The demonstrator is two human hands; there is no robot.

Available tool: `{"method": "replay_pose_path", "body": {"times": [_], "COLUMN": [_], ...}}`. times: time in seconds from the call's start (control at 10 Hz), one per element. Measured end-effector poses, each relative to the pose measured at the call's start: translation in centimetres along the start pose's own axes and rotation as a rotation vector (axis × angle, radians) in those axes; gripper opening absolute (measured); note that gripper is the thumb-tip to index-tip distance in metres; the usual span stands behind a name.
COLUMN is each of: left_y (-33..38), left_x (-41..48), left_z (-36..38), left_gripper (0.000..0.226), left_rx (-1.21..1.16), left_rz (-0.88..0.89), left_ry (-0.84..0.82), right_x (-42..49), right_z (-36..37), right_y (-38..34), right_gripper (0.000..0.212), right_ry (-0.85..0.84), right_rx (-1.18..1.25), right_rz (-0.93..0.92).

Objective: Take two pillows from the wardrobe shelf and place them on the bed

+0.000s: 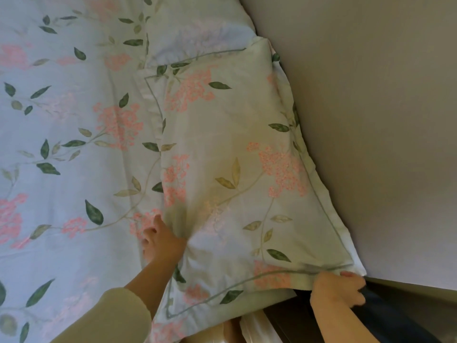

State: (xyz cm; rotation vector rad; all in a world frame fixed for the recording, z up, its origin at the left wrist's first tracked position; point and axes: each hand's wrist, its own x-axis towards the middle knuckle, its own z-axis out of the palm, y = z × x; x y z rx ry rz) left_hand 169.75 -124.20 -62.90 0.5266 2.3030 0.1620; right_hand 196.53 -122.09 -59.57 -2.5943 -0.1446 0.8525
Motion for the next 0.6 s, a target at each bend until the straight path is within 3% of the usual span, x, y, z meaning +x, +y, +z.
{"method": "replay_pose_path", "body": {"times": [0.1,0.2,0.3,0.4,0.5,0.6], "left_y": [2.5,5.5,7.2,8.3,8.5,8.6], "left_x": [-0.9,-0.2,1.4,2.2,1.4,-0.4], "left_z": [-0.4,0.2,1.0,0.6,-0.9,-2.7], "left_gripper": [0.085,0.071,0.058,0.057,0.06,0.064], "left_rx": [0.103,0.187,0.372,0.485,0.492,0.372], "left_rz": [0.404,0.737,0.674,0.625,0.625,0.653], "left_ry": [0.245,0.137,-0.228,-0.33,-0.309,-0.244], "right_x": [-1.2,-2.6,-2.8,-2.0,-2.4,-3.9], "right_z": [1.8,5.0,8.4,9.6,9.1,7.8], "right_y": [-1.8,-4.4,-6.0,-6.9,-7.5,-8.3], "right_gripper": [0.036,0.045,0.059,0.064,0.064,0.063], "right_ry": [-0.077,-0.258,-0.617,-0.779,-0.763,-0.735], "right_rx": [-0.188,-0.367,-0.549,-0.599,-0.615,-0.457], "right_rz": [-0.45,-0.869,-0.852,-0.713,-0.725,-0.677]}}
